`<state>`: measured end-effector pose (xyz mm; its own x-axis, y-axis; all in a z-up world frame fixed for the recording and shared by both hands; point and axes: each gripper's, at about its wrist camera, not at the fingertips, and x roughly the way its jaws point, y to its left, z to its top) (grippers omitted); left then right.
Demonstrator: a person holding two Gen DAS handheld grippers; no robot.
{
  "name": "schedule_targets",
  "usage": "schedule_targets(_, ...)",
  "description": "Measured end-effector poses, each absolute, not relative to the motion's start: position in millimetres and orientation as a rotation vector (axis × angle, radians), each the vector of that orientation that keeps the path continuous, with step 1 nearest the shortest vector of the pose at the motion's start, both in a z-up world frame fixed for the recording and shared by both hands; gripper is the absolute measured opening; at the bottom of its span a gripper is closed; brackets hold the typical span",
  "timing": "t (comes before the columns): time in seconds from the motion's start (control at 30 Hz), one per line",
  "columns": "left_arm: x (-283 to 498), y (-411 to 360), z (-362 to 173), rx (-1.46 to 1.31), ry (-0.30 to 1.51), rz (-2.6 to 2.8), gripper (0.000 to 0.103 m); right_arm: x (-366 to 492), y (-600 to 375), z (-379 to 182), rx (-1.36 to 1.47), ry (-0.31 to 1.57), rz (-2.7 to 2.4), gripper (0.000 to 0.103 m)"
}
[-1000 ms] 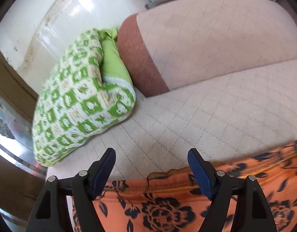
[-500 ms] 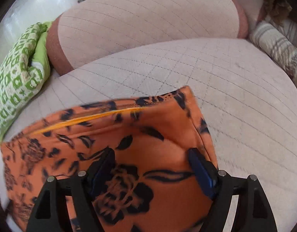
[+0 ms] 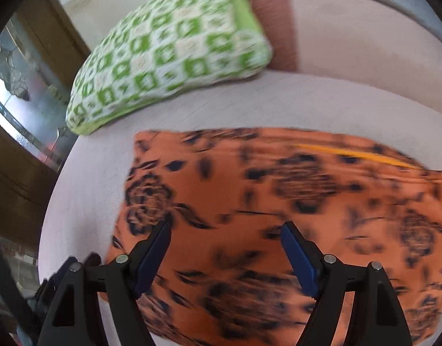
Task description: Fold small clothes
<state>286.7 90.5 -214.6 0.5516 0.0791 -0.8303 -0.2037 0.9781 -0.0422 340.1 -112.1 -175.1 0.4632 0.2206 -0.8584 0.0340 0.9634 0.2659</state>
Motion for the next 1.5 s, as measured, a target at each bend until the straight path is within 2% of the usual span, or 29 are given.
schedule_targets(0.1,291,95,-227,-0.100,1.029,0.154,0.064,360,-90,-211,0.293,1.171,0.083,0.081)
schedule_targets(0.17,294,91,-238,-0.048,1.071,0.128,0.064,366,-81,-229,0.255,1.181,0.035,0.087)
schedule_targets(0.27,295,85,-242,0.009,1.081,0.112,0.064,366,-69,-224,0.204,1.171,0.000,0.089)
schedule_targets(0.5,272,91,-210,-0.074,0.929,0.119,0.064,310,-133,-170,0.436,1.022,0.012,0.088)
schedule_targets(0.67,243,62,-197,-0.044,0.846,0.069,0.072,243,-204,-146,0.446,0.938,-0.096,0.088)
schedule_targets(0.8,219,28,-195,0.004,0.829,-0.014,0.072,203,-263,-170,0.515,0.989,-0.215,0.088)
schedule_targets(0.9,194,19,-195,0.037,0.822,-0.032,0.073,191,-296,-213,0.605,1.158,-0.267,0.088)
schedule_targets(0.97,181,22,-198,-0.005,0.844,-0.065,0.073,183,-304,-218,0.619,1.174,-0.253,0.088)
schedule_targets(1.1,154,32,-203,-0.072,0.869,-0.091,0.073,170,-305,-176,0.621,1.061,-0.216,0.088)
schedule_targets(1.23,129,46,-198,-0.075,0.843,-0.061,0.073,145,-289,-109,0.511,0.903,-0.126,0.088)
schedule_targets(1.43,91,60,-183,-0.053,0.841,-0.020,0.073,35,-249,-14,0.238,0.507,-0.047,0.088)
schedule_targets(1.5,71,61,-167,-0.028,0.780,-0.010,0.073,10,-241,-9,0.223,0.449,-0.036,0.094)
